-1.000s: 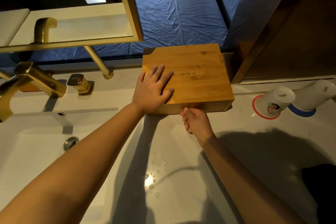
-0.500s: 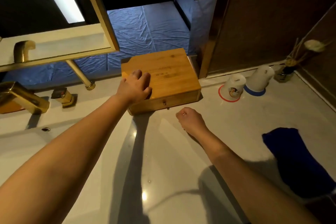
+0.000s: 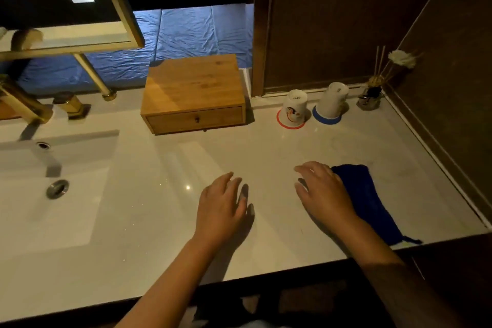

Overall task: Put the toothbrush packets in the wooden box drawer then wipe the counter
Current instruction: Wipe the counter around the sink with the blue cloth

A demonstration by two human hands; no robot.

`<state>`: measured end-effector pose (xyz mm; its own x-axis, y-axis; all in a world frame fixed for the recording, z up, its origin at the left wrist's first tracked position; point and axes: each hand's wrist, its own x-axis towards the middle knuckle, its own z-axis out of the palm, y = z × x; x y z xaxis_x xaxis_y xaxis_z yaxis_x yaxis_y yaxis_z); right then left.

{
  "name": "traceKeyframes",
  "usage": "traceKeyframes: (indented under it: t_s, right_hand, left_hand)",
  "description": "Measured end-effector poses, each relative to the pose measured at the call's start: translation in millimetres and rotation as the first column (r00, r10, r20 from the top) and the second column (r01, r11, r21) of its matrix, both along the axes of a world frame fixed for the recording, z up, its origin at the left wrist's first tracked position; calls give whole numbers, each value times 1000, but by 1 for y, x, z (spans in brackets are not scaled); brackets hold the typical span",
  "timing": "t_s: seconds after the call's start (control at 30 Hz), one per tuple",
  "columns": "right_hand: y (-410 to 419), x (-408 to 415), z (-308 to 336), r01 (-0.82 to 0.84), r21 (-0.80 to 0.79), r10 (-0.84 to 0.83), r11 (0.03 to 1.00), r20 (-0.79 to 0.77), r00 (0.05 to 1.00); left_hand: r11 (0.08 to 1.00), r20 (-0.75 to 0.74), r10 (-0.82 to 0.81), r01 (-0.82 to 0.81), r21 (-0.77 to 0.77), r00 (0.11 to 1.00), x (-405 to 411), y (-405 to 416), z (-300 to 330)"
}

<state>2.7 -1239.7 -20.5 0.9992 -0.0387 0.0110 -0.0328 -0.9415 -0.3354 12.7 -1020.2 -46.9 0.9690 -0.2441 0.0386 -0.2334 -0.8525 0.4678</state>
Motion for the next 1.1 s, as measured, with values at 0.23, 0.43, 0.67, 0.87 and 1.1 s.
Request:
traceKeyframes:
  t_s: [0.23, 0.43, 0.67, 0.87, 1.1]
  right_hand:
    - [-112, -39, -12, -216, -134, 161, 967, -338, 927]
    - [-138, -40, -20, -338, -78, 254, 938, -506, 824]
    - [-123, -44, -25, -261, -96, 210, 961, -362, 908]
    - [-91, -44, -25, -165, -3, 163, 986, -152, 975]
    - [-39, -33, 11, 58, 536, 58, 842, -196, 979]
  left_hand:
    - [972, -145, -58, 89, 219, 988, -53, -49, -34]
    - [962, -129, -6, 41, 269, 992, -56, -54, -40]
    - [958, -147, -2, 45, 284, 989, -56, -56, -38]
    - [948, -294, -55, 142, 284, 954, -48, -52, -29]
    - [989, -201, -26, 54, 136, 979, -44, -30, 0]
